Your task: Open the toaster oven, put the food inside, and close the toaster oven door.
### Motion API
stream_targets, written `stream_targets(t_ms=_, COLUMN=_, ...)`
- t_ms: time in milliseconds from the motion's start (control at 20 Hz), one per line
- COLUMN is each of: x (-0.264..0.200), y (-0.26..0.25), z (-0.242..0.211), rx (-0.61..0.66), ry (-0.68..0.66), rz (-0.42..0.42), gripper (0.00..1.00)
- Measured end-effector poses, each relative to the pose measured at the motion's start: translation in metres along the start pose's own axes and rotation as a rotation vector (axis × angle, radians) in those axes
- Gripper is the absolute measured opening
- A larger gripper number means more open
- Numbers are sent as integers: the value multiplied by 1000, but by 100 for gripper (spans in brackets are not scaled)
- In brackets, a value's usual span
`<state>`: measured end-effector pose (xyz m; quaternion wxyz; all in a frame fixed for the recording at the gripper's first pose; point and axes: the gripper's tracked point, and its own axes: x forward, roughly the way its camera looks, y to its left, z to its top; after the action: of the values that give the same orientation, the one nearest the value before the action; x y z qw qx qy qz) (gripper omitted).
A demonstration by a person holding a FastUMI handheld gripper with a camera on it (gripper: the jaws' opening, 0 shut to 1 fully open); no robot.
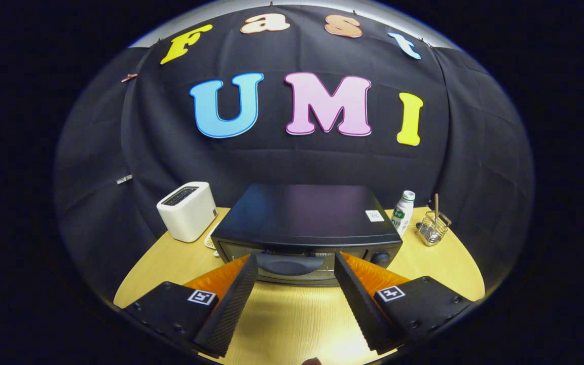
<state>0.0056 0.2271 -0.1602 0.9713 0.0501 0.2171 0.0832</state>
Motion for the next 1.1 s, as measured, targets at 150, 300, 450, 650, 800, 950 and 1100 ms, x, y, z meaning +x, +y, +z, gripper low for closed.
stream_targets(t_ms=150, x=-18, y=-17, z=28, rx=-27, ry=-69, rz=-9, gripper=99)
stream_targets(t_ms=300, x=-38, y=-37, z=59, rx=-2, ry=-127, rz=-24, gripper=98)
stream_targets(t_ms=450, x=-59, y=-64, z=94, rx=-41, ry=-208, rz=-64, gripper=98)
stream_targets(t_ms=650, x=-84, y=-90, z=129, rx=-29, ry=-269, rz=-76, gripper=98)
stream_targets(t_ms=800, x=-96, y=-115, z=146, rx=12, ry=-293, rz=-93, gripper=98)
stream_targets(t_ms=950, x=-104, y=-135, z=153, rx=24, ry=-303, rz=-105, gripper=98)
stream_targets(t_ms=1100, x=-112, y=-150, z=157, rx=28, ry=-314, rz=-111, gripper=97)
